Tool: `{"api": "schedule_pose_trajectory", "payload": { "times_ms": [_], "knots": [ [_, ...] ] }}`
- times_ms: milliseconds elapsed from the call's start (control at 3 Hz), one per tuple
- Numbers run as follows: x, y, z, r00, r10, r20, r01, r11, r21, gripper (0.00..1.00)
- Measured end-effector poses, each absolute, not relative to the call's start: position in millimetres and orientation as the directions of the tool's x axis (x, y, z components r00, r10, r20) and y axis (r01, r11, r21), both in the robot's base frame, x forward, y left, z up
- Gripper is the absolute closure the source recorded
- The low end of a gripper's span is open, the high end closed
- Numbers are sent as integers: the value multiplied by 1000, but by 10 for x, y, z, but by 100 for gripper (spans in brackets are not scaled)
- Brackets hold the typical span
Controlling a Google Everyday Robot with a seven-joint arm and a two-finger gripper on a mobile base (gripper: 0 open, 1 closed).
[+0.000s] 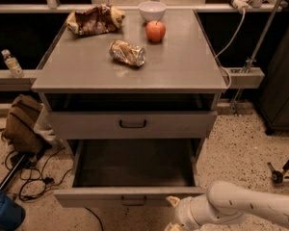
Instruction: Close middle drawer
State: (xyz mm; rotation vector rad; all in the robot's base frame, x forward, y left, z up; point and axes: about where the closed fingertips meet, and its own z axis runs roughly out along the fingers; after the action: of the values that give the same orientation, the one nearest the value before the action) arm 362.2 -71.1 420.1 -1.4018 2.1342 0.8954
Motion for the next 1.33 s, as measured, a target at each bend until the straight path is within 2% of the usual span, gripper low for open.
{"api": "schedule_pose_trajectory", "payload": {
  "times_ms": [333,1000,1333],
  "knots": [
    [4139,-608,4267,-346,-666,-661,-937,279,210,0],
    [4217,-593,4213,-328,-665,-671,-942,287,176,0],
    [4571,-551,4178,-270,-695,-667,-951,299,74,0]
  ]
}}
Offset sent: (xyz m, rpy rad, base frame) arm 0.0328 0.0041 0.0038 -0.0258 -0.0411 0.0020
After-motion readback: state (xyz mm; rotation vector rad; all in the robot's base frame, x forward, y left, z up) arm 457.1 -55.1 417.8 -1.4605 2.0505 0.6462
